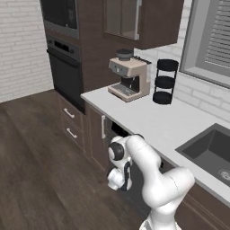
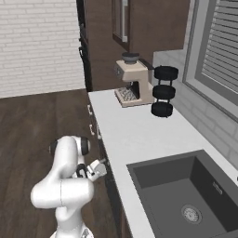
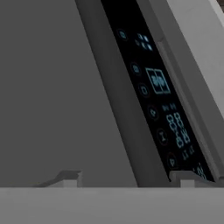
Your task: Pick up the cup and bowl from the counter, place them in the dishwasher, and close the dishwasher door.
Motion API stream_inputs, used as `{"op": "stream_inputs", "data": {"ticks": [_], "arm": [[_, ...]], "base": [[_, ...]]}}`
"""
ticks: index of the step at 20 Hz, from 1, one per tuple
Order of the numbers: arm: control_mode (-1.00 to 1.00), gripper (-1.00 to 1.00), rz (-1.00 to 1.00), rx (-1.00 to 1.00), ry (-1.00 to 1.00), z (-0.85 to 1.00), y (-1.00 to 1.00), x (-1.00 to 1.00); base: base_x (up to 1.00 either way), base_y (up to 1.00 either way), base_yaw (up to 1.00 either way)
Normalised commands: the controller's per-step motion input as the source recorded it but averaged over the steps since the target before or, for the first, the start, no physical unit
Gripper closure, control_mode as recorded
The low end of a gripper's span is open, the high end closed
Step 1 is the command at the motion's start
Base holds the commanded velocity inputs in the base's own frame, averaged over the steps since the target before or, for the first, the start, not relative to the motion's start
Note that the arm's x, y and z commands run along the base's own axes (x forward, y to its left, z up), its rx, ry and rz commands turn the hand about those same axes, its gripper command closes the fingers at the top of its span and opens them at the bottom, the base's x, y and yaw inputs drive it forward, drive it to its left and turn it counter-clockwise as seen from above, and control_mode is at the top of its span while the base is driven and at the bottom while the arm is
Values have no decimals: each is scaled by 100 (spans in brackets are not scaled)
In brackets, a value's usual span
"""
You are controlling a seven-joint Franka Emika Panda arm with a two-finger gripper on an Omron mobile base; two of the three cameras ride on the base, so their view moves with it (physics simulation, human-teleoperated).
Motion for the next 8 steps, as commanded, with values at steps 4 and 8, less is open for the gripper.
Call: {"op": "stream_inputs", "data": {"ticks": [4, 8], "arm": [[-100, -100, 0, -4, -22, 15, -100, 44], [-100, -100, 0, 6, -3, 62, -100, 16]], "base": [[0, 0, 0], [0, 0, 0]]}}
